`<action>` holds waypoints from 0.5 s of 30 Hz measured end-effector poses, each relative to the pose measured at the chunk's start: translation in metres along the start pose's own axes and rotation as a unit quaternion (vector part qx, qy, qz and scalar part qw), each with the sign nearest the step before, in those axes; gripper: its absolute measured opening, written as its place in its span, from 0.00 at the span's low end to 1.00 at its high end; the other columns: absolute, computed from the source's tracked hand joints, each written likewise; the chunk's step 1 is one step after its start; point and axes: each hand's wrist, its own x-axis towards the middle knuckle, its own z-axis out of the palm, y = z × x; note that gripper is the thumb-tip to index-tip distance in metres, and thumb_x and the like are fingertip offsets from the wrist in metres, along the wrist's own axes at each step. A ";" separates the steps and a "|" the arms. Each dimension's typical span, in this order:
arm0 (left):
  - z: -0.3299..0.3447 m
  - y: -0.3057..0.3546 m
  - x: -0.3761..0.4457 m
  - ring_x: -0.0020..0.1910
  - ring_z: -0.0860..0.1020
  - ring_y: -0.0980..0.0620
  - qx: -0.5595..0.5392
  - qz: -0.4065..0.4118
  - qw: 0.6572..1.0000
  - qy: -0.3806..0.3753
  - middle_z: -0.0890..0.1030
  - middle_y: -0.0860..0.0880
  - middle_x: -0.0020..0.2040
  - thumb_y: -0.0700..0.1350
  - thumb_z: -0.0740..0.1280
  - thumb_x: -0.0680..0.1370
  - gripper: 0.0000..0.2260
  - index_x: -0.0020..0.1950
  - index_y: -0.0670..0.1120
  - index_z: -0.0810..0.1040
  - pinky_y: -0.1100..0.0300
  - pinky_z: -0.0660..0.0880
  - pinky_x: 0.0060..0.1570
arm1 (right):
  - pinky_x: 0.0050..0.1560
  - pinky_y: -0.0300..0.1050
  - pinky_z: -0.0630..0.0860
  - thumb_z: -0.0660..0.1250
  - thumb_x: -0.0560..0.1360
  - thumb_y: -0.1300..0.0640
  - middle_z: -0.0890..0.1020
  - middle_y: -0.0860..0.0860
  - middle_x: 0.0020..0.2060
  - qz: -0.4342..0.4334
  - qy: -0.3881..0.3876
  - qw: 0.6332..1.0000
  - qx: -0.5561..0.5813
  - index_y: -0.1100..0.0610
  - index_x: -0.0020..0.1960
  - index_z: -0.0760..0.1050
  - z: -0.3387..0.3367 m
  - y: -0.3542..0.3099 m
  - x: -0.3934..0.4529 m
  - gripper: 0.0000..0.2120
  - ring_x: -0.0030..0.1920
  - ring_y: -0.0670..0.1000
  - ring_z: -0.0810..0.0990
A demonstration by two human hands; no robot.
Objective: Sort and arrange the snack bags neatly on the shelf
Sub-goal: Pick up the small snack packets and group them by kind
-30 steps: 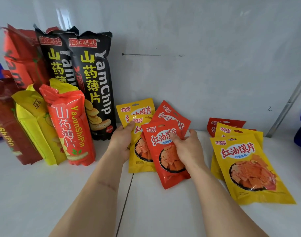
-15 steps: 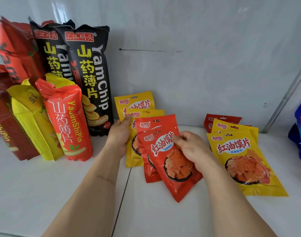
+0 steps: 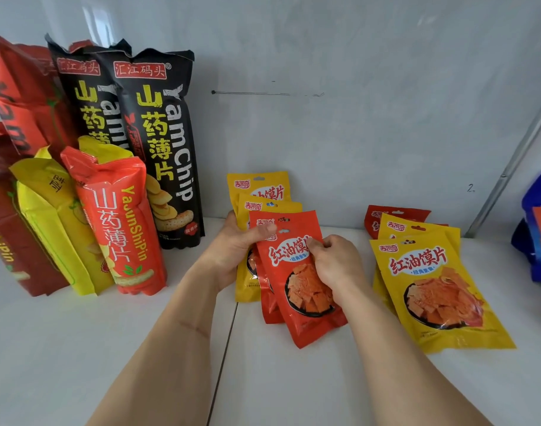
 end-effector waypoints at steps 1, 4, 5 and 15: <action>0.001 0.000 0.001 0.53 0.84 0.40 0.004 -0.001 1.000 0.014 0.84 0.41 0.57 0.41 0.76 0.73 0.24 0.66 0.46 0.73 0.43 0.82 0.51 | 0.43 0.47 0.77 0.61 0.80 0.43 0.83 0.52 0.48 0.010 -0.003 1.000 0.015 0.56 0.49 0.76 0.001 -0.001 -0.001 0.16 0.43 0.51 0.80; -0.001 -0.002 0.003 0.52 0.84 0.40 -0.025 -0.017 0.999 0.035 0.85 0.42 0.56 0.36 0.74 0.74 0.24 0.67 0.45 0.72 0.45 0.83 0.47 | 0.37 0.42 0.74 0.65 0.78 0.40 0.83 0.51 0.49 0.049 -0.041 0.990 0.122 0.55 0.55 0.75 -0.003 -0.004 -0.007 0.19 0.42 0.47 0.80; -0.001 -0.002 0.003 0.52 0.85 0.40 -0.032 -0.020 0.999 0.029 0.85 0.42 0.56 0.36 0.73 0.74 0.22 0.67 0.45 0.73 0.46 0.83 0.46 | 0.41 0.44 0.76 0.66 0.76 0.37 0.84 0.50 0.48 0.058 -0.057 0.984 0.156 0.54 0.57 0.74 -0.006 -0.004 -0.008 0.21 0.44 0.48 0.82; 0.029 -0.004 0.002 0.52 0.84 0.41 -0.062 -0.039 0.997 -0.018 0.85 0.41 0.56 0.41 0.71 0.76 0.17 0.65 0.44 0.76 0.47 0.83 0.46 | 0.52 0.54 0.82 0.78 0.69 0.53 0.88 0.51 0.43 0.046 -0.082 0.972 0.216 0.52 0.49 0.83 -0.035 0.002 -0.018 0.09 0.44 0.54 0.87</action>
